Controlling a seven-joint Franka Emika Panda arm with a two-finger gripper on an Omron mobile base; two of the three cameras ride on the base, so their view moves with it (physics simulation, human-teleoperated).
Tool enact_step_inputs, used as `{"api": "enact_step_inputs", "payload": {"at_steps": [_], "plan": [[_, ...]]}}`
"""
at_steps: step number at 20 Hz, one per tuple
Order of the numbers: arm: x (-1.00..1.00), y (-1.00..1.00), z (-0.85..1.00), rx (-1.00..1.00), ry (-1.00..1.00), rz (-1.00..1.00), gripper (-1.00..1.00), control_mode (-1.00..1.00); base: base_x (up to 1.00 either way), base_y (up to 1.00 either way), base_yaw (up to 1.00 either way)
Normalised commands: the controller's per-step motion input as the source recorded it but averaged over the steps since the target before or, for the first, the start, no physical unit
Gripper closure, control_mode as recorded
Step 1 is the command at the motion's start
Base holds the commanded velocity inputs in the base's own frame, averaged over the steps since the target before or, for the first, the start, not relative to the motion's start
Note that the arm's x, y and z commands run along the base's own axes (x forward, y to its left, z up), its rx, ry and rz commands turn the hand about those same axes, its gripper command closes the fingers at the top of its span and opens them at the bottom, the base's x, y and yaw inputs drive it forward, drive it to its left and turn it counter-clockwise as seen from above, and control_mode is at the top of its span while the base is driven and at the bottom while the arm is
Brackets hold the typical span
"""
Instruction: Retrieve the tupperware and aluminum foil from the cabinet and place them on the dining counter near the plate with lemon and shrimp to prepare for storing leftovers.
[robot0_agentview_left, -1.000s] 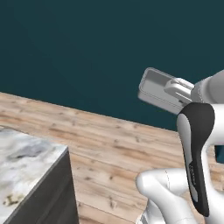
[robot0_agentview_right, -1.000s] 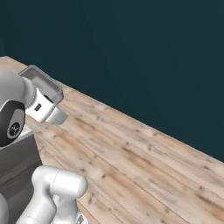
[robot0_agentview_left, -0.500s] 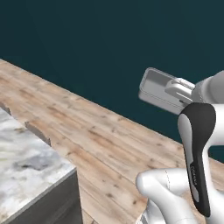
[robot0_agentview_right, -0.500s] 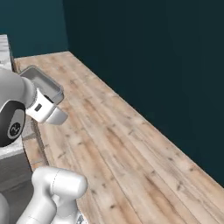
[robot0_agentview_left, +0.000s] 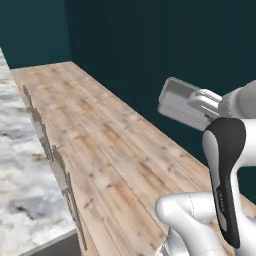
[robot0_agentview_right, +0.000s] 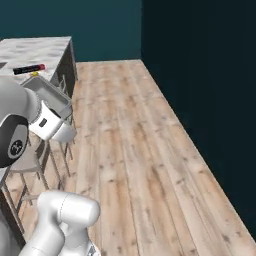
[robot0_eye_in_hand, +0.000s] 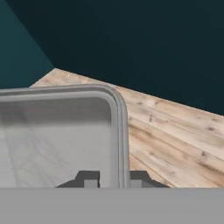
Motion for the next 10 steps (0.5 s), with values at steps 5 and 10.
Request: {"api": "enact_step_inputs", "payload": {"at_steps": [5, 10], "plan": [[0.00, 0.00, 0.00, 0.00, 0.00, 0.00, 1.00, 1.00, 1.00, -0.60, 0.52], [0.00, 0.00, 0.00, 0.00, 0.00, 0.00, 1.00, 1.00, 1.00, -0.55, 0.52]]}}
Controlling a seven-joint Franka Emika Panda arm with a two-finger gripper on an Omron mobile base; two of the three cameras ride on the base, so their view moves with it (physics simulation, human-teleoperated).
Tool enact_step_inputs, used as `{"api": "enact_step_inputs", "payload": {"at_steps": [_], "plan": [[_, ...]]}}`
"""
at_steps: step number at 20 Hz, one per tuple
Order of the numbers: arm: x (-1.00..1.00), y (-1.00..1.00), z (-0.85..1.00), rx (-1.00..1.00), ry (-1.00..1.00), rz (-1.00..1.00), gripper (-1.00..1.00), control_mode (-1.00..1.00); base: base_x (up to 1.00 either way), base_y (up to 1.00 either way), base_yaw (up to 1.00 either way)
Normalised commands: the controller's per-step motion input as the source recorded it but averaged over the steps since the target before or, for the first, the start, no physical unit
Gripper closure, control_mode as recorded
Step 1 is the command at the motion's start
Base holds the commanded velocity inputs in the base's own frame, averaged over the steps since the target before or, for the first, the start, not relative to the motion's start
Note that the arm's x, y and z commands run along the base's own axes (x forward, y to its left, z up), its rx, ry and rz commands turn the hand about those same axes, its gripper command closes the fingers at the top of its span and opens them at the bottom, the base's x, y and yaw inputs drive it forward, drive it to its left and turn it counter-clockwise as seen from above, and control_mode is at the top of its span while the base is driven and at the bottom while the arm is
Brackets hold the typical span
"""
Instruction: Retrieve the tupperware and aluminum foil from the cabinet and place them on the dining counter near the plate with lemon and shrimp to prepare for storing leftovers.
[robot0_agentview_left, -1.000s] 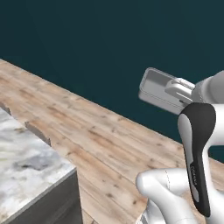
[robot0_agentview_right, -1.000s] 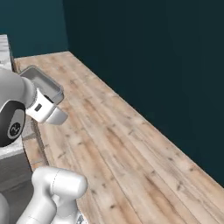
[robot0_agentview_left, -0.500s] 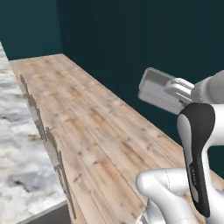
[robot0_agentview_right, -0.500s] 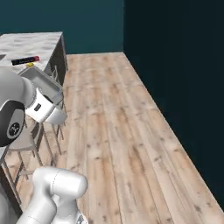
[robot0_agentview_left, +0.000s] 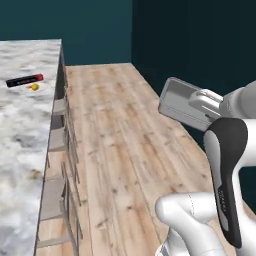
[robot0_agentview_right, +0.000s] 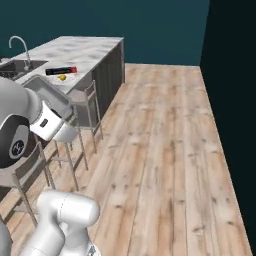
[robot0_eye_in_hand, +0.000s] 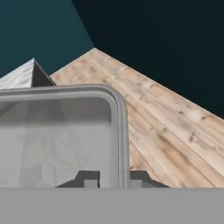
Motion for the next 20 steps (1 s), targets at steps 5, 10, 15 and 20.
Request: {"api": "enact_step_inputs", "payload": {"at_steps": [5, 10, 15, 20], "plan": [[0.00, 0.00, 0.00, 0.00, 0.00, 0.00, 1.00, 1.00, 1.00, -0.51, 0.52], [0.00, 0.00, 0.00, 0.00, 0.00, 0.00, 1.00, 1.00, 1.00, -0.48, 0.51], [0.00, 0.00, 0.00, 0.00, 0.00, 0.00, 1.00, 1.00, 1.00, -0.50, 0.50], [0.00, 0.00, 0.00, 0.00, 0.00, 0.00, 1.00, 1.00, 1.00, -0.64, 0.48]]}}
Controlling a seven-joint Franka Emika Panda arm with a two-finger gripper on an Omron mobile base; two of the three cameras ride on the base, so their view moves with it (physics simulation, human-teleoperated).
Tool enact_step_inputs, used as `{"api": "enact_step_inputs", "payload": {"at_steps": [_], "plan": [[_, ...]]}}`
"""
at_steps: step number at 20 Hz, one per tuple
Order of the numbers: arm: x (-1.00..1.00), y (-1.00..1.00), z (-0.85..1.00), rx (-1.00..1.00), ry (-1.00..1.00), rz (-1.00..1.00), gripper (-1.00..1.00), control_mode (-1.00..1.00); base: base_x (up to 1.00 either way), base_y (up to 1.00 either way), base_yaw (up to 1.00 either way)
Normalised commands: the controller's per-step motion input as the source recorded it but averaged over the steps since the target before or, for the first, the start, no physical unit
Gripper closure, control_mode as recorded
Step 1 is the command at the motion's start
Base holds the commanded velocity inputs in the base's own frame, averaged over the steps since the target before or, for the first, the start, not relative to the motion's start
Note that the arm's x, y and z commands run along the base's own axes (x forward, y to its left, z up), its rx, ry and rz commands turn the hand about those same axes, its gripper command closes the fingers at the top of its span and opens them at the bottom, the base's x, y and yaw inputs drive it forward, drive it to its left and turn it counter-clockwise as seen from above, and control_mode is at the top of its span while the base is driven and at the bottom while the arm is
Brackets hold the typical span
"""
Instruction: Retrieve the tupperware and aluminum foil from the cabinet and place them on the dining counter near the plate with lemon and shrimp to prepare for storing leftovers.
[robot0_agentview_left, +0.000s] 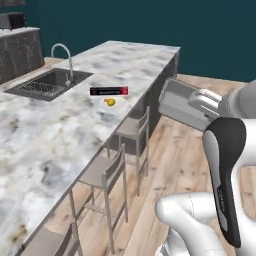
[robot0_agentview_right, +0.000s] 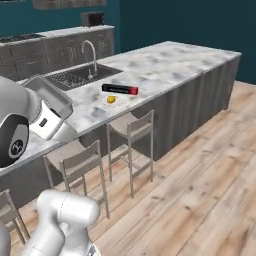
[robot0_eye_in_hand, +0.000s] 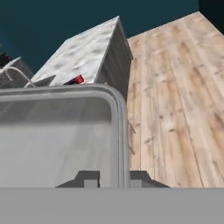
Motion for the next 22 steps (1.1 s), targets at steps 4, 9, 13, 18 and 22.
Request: {"api": "enact_step_inputs", "payload": {"at_steps": [4, 9, 13, 18, 22], "plan": [[0.00, 0.00, 0.00, 0.00, 0.00, 0.00, 1.00, 1.00, 0.97, -0.77, 0.46], [0.00, 0.00, 0.00, 0.00, 0.00, 0.00, 1.00, 1.00, 0.94, -0.79, 0.45], [0.00, 0.00, 0.00, 0.00, 0.00, 0.00, 1.00, 1.00, 0.94, -0.79, 0.45], [0.00, 0.00, 0.00, 0.00, 0.00, 0.00, 1.00, 1.00, 0.86, -0.84, 0.44], [0.00, 0.00, 0.00, 0.00, 0.00, 0.00, 1.00, 1.00, 0.82, -0.86, 0.43]]}}
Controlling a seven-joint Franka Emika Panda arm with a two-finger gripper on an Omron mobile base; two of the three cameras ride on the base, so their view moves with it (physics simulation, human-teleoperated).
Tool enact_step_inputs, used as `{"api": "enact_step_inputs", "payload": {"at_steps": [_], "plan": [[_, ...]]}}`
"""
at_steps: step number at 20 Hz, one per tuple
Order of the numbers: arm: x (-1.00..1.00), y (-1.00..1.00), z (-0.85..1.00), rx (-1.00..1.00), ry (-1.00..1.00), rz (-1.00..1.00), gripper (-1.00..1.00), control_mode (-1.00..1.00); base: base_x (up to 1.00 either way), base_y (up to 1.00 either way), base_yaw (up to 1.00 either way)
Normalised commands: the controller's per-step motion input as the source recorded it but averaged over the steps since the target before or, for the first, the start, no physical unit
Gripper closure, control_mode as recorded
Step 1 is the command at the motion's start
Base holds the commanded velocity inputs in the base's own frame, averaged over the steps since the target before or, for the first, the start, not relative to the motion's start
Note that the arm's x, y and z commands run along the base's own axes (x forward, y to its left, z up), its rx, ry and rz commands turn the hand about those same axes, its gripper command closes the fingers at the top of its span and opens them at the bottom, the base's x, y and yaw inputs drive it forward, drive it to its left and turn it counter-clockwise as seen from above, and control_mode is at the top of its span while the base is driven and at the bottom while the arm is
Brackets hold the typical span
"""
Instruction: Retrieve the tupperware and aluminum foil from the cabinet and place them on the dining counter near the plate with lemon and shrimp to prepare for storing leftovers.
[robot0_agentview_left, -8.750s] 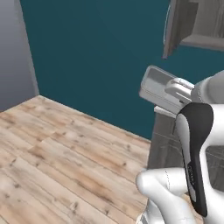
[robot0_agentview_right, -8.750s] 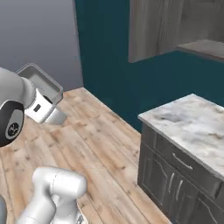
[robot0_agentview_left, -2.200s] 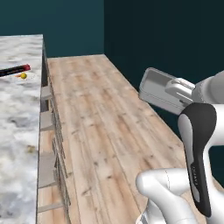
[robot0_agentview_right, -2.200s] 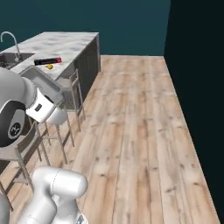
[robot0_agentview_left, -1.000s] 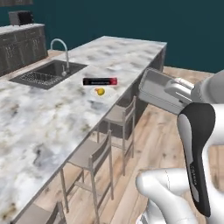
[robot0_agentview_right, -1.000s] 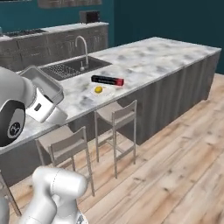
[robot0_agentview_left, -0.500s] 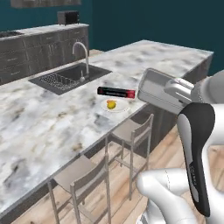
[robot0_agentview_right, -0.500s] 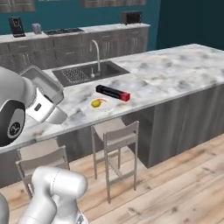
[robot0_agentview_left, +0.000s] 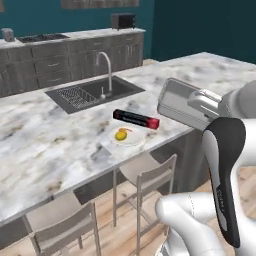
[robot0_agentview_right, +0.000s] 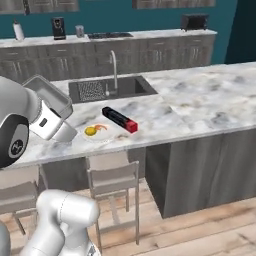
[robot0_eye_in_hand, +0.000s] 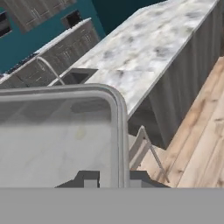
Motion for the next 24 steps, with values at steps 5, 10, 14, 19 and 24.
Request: {"api": "enact_step_inputs", "payload": {"at_steps": [5, 10, 14, 19, 24], "plan": [[0.00, 0.00, 0.00, 0.00, 0.00, 0.00, 1.00, 1.00, 0.77, -0.65, 0.44], [0.00, 0.00, 0.00, 0.00, 0.00, 0.00, 1.00, 1.00, 0.74, -0.24, 0.42], [0.00, 0.00, 0.00, 0.00, 0.00, 0.00, 1.00, 1.00, 0.62, -0.11, 0.41], [0.00, 0.00, 0.00, 0.00, 0.00, 0.00, 1.00, 1.00, 0.46, -0.07, 0.41], [0.00, 0.00, 0.00, 0.00, 0.00, 0.00, 1.00, 1.00, 0.35, -0.03, 0.40]]}}
